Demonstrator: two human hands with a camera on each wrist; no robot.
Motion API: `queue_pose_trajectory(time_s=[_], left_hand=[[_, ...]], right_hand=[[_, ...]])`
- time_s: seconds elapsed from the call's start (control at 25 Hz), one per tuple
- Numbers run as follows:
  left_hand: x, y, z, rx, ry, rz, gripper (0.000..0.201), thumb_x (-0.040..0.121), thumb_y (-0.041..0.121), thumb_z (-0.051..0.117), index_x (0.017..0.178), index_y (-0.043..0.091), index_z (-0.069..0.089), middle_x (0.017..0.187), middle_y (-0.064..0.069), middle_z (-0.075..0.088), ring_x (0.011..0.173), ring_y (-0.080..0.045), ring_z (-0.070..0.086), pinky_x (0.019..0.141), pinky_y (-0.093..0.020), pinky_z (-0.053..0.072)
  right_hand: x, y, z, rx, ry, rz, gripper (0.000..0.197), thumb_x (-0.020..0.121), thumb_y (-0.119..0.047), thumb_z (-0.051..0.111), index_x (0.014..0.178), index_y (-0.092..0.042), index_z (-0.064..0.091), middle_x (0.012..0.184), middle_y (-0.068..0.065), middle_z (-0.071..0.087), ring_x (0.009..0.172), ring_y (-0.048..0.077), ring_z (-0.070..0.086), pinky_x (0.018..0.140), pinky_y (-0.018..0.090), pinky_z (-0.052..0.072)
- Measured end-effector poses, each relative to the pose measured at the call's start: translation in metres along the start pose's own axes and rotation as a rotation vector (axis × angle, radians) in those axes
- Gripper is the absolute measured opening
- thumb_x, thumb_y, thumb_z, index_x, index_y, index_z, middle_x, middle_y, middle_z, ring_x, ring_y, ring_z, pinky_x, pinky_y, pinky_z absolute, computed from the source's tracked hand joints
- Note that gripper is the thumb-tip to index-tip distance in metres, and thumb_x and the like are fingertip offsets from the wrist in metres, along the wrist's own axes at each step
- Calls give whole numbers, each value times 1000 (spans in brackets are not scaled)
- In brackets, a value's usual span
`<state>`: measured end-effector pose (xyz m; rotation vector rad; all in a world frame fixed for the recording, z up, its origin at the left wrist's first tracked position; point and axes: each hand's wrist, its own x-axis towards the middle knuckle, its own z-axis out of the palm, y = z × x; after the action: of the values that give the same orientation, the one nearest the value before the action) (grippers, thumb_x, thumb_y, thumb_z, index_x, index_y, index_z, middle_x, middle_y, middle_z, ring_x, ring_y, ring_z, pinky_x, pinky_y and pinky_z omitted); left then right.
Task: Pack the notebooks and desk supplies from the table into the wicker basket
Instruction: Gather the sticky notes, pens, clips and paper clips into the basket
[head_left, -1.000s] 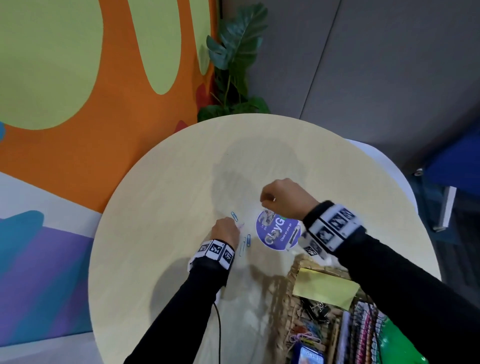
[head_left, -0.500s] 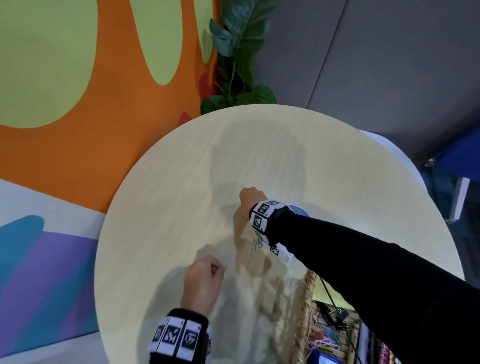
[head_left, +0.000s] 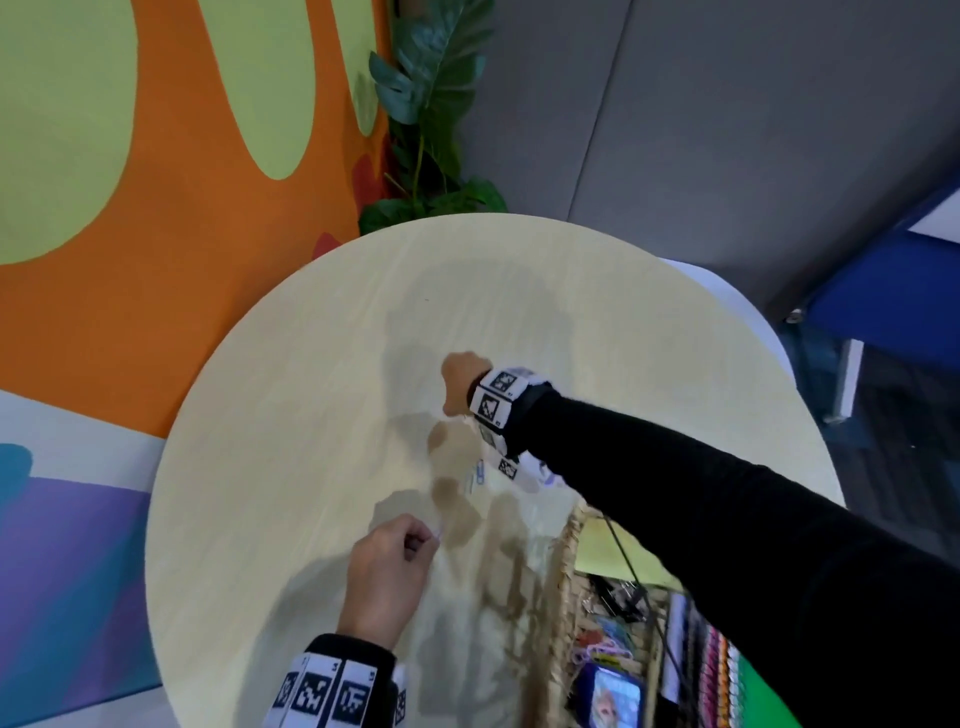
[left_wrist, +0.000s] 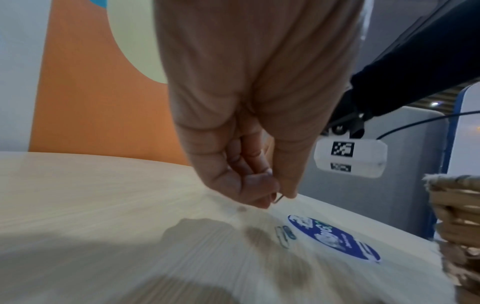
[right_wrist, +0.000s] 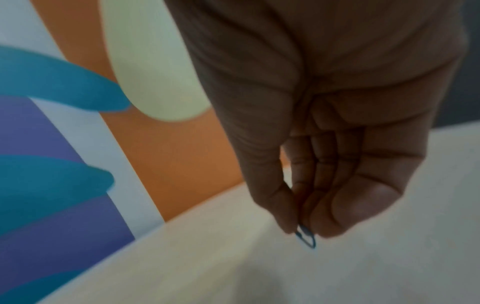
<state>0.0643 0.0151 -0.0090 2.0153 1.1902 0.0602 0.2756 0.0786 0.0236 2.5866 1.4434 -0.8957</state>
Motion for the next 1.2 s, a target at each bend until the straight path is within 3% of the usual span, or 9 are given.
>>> queue_pose_trajectory(time_s=[0.08, 0.2, 0.4, 0.52, 0.64, 0.8, 0.92, 1.04, 1.2], left_hand=[[-5, 12, 0, 20, 3, 42, 19, 85, 24, 70, 70, 27, 58, 62, 15, 56, 61, -5, 54, 53, -2, 37], [-11, 34, 4, 23, -8, 128, 11, 82, 21, 73, 75, 22, 65, 64, 7, 60, 64, -11, 57, 55, -1, 38], [-29, 78, 7, -123, -18, 207, 15, 81, 13, 72, 94, 12, 65, 76, -2, 69, 67, -17, 62, 72, -21, 48], [-47, 95, 6, -99, -59, 311, 12, 82, 13, 71, 87, 19, 62, 72, 7, 66, 63, 2, 61, 62, 0, 42], [-66, 105, 4, -5, -153, 425, 8, 84, 12, 70, 84, 19, 73, 79, 10, 71, 63, 13, 61, 67, 6, 40], [-87, 117, 15, 273, -352, 549, 17, 89, 16, 63, 99, 15, 77, 103, 3, 76, 93, -11, 69, 89, -26, 52], [-88, 126, 34, 469, -436, 573, 24, 92, 13, 56, 107, 15, 75, 111, 0, 73, 103, -16, 66, 93, -29, 52], [-87, 138, 63, 609, -555, 533, 25, 93, 8, 54, 110, 9, 72, 109, -6, 71, 96, -20, 66, 88, -28, 53], [-93, 165, 98, 813, -722, 496, 23, 97, 6, 46, 111, 4, 64, 78, -5, 55, 67, -17, 51, 48, -15, 38]], right_hand=[[-36, 2, -28, 34, 7, -29, 14, 81, -6, 63, 87, 5, 68, 100, 19, 72, 73, 24, 60, 64, 29, 48], [-114, 20, -54, 87, 60, -86, 16, 74, 0, 62, 84, 3, 73, 67, 11, 67, 63, 21, 60, 61, 27, 50], [-220, 80, -2, 102, 79, -20, 13, 74, -4, 61, 78, -7, 73, 79, 10, 73, 73, 26, 63, 64, 26, 45], [-242, 107, 59, 63, -80, 72, 15, 81, -3, 59, 88, -2, 73, 90, 14, 74, 80, 27, 67, 72, 32, 56], [-234, 116, 104, -27, -169, 149, 28, 86, -3, 58, 113, 2, 62, 100, 17, 70, 85, 31, 67, 80, 38, 59], [-224, 111, 120, -73, -186, 156, 16, 86, -3, 60, 101, 2, 65, 104, 16, 69, 73, 26, 55, 73, 32, 52], [-226, 118, 118, -53, -152, 182, 25, 81, -13, 70, 101, 1, 65, 93, 13, 67, 74, 25, 55, 73, 32, 53], [-250, 138, 101, 119, 3, 239, 27, 74, -25, 77, 90, -4, 70, 80, 9, 65, 71, 22, 57, 65, 29, 47], [-306, 170, 89, 202, 203, 265, 26, 79, -31, 71, 56, -25, 61, 62, 0, 61, 57, 13, 51, 51, 22, 34]])
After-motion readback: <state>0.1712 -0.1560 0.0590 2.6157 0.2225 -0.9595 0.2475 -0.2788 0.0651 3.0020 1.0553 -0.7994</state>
